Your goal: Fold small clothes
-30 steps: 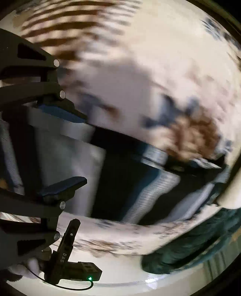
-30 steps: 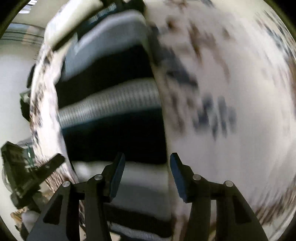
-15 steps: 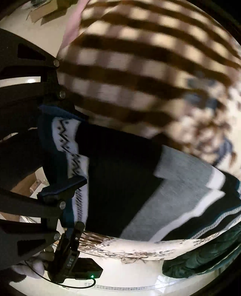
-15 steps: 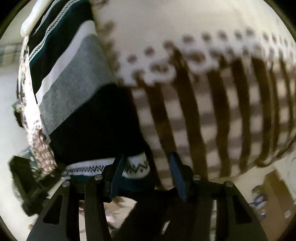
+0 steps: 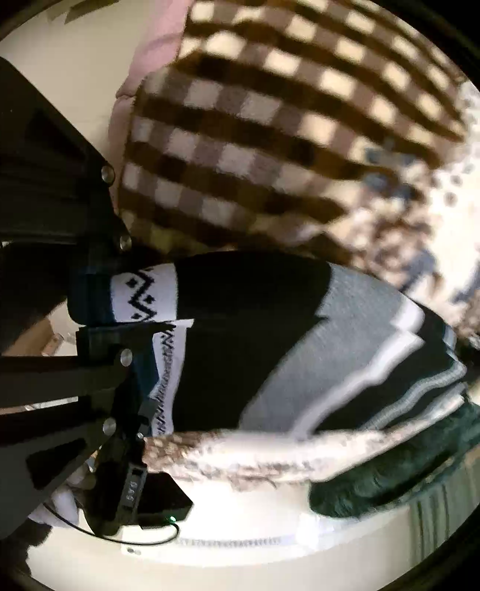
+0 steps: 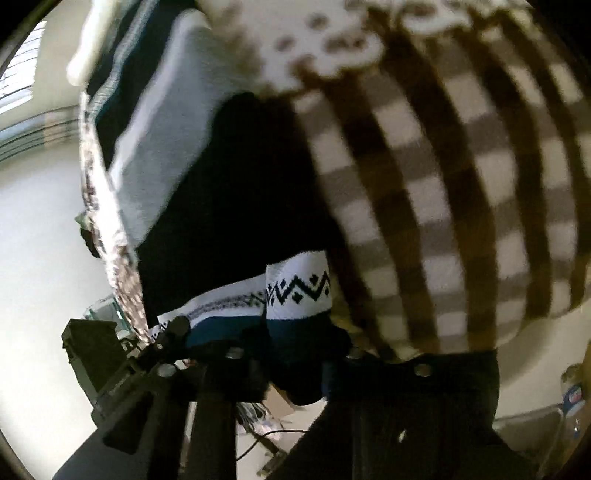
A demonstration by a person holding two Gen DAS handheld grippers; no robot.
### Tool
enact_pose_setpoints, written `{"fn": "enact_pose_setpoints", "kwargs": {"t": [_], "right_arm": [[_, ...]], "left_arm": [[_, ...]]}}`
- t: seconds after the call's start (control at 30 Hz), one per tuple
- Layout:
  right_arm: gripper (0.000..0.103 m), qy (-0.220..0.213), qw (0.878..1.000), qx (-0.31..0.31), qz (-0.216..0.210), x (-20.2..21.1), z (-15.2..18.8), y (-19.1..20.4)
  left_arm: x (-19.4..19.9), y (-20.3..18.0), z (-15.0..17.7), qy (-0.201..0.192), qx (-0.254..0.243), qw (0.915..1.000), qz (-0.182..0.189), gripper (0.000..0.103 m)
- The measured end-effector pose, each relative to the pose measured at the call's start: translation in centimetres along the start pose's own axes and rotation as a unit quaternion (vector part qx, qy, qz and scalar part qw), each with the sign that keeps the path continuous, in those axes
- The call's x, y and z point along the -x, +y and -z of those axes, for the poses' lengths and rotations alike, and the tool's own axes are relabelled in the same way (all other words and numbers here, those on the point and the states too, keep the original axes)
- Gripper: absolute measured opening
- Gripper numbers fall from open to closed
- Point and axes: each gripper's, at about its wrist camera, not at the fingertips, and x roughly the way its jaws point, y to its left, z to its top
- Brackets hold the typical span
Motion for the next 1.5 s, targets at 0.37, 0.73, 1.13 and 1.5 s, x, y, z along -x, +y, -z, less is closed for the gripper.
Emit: {"fn": "enact_pose_setpoints", "kwargs": {"t": [0.37,0.73,1.13,1.5], "right_arm": [[0.015,-0.088,0.991,0.065,-0.076,10.7,-1.1,10.4],[0.015,-0.205,0.966,0.114,-0.109,16.4,-20.7,21.4],[0.053,-0.156,0.979,0.082,-0.1,10.0,-43.2,24.6],[0.067,-0.141,0.965,0.215,0.058,6.2,-41.7,24.9]], "left_arm": [[10.0,-7.0,-7.7,-0.115,-0.007,0.9851,0.128,0.013],[6.2,-13.3,-30.3,-0.183,-0.037,0.9726,0.138,0.013],[-0.6,-7.7,-44.9,-0.182,0.033,0.977,0.106,0.054],[-4.1,-8.6,-44.4,-0.133,-0.095,0.9837,-0.076,0.055]]}}
